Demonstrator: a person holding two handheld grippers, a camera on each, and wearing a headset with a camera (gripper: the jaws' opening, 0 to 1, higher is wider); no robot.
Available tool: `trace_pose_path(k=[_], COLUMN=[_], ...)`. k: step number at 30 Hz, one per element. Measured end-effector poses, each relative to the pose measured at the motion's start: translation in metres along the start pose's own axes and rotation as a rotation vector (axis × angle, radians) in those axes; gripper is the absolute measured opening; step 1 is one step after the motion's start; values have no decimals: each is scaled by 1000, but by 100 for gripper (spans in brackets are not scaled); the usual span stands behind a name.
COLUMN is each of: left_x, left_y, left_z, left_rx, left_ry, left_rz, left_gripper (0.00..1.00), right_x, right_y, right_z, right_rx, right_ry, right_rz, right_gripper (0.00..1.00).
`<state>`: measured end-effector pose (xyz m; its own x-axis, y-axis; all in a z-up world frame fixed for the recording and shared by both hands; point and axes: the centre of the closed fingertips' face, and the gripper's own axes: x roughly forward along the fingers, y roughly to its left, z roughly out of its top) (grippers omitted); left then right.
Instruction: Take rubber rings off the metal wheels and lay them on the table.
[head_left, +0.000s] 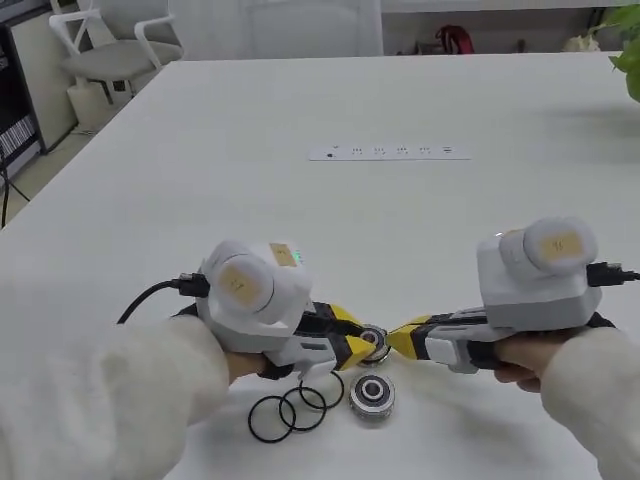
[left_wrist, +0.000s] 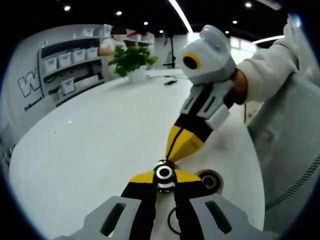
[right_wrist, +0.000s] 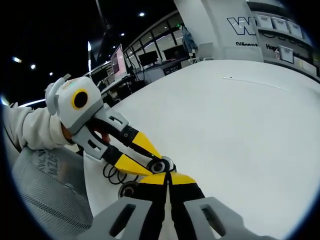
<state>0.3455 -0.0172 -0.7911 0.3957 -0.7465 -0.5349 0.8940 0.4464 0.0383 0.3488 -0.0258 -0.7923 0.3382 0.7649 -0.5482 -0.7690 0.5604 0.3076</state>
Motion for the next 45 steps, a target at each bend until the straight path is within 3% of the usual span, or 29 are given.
trace_pose_path(k=[45], left_x=[-1], left_y=[-1], left_z=[0], left_rx=[2], left_ry=[-5], left_rz=[7], left_gripper=[14], right_x=[2], right_y=[8], right_z=[7], right_rx=[-41], right_ry=[-2], right_rz=[18], right_gripper=[0])
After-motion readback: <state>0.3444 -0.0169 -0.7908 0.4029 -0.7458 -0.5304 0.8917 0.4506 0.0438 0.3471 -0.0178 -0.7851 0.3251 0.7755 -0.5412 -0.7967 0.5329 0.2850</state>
